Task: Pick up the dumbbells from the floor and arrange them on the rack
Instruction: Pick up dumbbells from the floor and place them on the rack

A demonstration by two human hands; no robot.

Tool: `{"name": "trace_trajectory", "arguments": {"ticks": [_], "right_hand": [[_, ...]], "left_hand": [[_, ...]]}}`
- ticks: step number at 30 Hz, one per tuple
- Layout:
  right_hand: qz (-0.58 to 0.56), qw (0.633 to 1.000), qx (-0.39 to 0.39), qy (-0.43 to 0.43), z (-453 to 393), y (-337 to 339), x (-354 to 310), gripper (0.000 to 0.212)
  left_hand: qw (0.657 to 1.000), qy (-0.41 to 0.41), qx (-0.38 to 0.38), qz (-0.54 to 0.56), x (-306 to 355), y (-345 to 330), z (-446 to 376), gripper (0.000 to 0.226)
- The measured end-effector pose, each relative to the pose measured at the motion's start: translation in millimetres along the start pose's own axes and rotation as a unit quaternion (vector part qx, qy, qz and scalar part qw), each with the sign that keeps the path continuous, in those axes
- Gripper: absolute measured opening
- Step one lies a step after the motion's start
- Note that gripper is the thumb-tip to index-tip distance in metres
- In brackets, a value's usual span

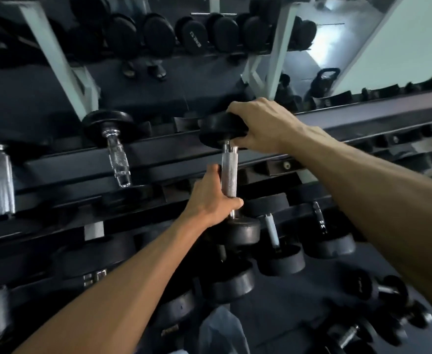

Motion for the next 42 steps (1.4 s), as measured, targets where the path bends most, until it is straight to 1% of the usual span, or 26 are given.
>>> {"name": "trace_trajectory", "arguments": {"ticks": [2,6,10,13,19,23,26,34,42], "right_hand": [[0.005,1.000,-0.001,0.024,-17,3,3,0.040],[0.004,0.998,-0.012,0.062,-48,2,13,0.037],[-0.009,0.997,-0.012,0.076,-71,-2,22,0.037],[-0.019,0.996,-0.025,0.088,-87,-7,26,0.035],[-0.009,0.993,-0.037,0.110,-112,-23,30,0.038],[-0.008,0.992,-0.052,0.111,-123,-37,34,0.040],[-0.013,0.992,-0.064,0.108,-128,-47,40,0.040],[-0.025,0.991,-0.075,0.107,-134,-55,49,0.040],[-0.016,0.992,-0.059,0.110,-132,-57,49,0.036]], "left_hand": [[0.999,0.017,0.021,0.022,3,2,-11,0.056],[0.997,0.026,0.066,0.030,9,7,-34,0.060],[0.993,0.053,0.087,0.052,7,9,-55,0.065],[0.991,0.061,0.102,0.059,3,11,-68,0.064],[0.987,0.082,0.124,0.060,-4,13,-86,0.068],[0.985,0.100,0.137,0.040,-13,7,-97,0.058],[0.983,0.111,0.139,0.034,-19,2,-104,0.055],[0.983,0.115,0.141,0.019,-20,-1,-112,0.057],[0.985,0.110,0.135,0.013,-18,0,-111,0.055]]}}
Point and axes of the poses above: each hand's wrist, its own z-axis away from the middle knuckle, its own y-axis out of the back of the hand, x = y × z, the point moved 5 cm from there along -z, towards the middle knuckle, and after that the axes turned 1 degree about y, right-handed, at the moved point
